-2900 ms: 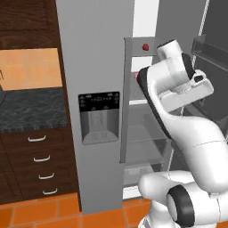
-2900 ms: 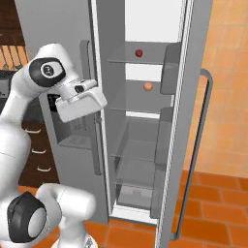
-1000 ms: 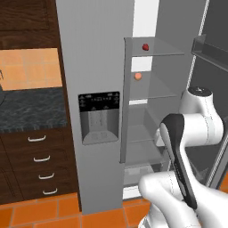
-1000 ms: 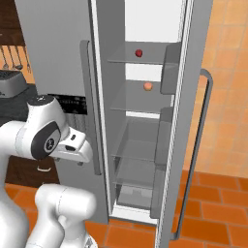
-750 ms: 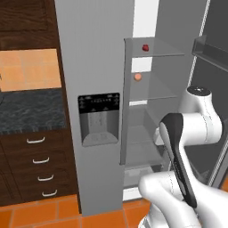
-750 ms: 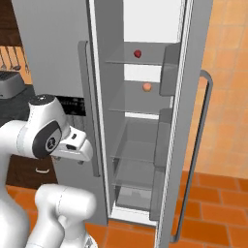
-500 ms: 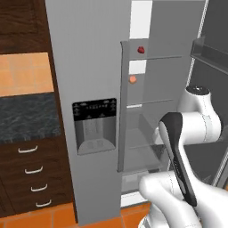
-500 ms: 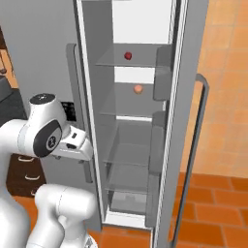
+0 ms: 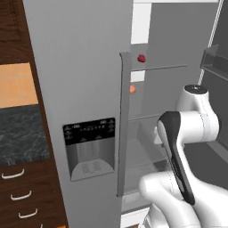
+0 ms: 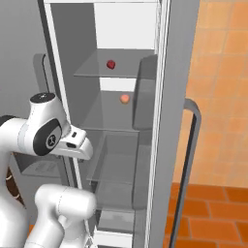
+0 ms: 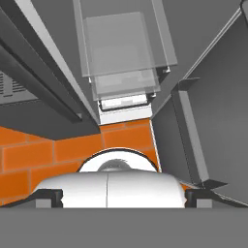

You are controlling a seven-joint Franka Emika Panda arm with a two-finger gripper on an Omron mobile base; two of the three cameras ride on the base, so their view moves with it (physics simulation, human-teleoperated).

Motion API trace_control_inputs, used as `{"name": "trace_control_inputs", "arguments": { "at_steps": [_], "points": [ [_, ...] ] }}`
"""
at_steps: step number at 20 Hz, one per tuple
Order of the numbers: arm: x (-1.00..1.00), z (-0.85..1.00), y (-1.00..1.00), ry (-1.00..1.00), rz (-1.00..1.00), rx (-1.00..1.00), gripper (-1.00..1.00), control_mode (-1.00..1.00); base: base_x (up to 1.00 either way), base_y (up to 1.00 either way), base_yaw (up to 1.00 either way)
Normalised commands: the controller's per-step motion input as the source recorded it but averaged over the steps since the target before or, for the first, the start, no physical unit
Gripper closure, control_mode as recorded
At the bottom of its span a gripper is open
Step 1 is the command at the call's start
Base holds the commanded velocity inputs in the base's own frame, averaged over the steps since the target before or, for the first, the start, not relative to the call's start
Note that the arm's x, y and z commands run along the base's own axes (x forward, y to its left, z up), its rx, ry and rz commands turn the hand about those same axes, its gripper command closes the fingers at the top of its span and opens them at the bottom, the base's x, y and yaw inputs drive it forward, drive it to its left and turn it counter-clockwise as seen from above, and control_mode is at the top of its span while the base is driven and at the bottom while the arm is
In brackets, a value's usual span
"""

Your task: Take the strawberry from the fridge and place it on top of the pancake, located on the dining counter.

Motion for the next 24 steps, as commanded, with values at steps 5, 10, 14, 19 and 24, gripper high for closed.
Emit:
{"name": "trace_control_inputs", "arguments": {
  "at_steps": [5, 10, 14, 19, 24],
  "points": [
    [0.0, 0.0, 0.0, 0.0, 0.0, 0.0, -1.0, 1.0, -0.02, -0.34, -0.1],
    [0.0, 0.0, 0.0, 0.0, 0.0, 0.0, -1.0, 1.0, 0.0, -0.07, -0.05],
    [0.0, 0.0, 0.0, 0.0, 0.0, 0.0, -1.0, 1.0, 0.0, 0.0, 0.0],
    [0.0, 0.0, 0.0, 0.0, 0.0, 0.0, -1.0, 1.0, 0.0, 0.0, 0.0],
    [0.0, 0.3, 0.0, -0.31, 0.2, -0.06, -1.0, -1.0, 0.0, 0.0, 0.03]
  ]
}}
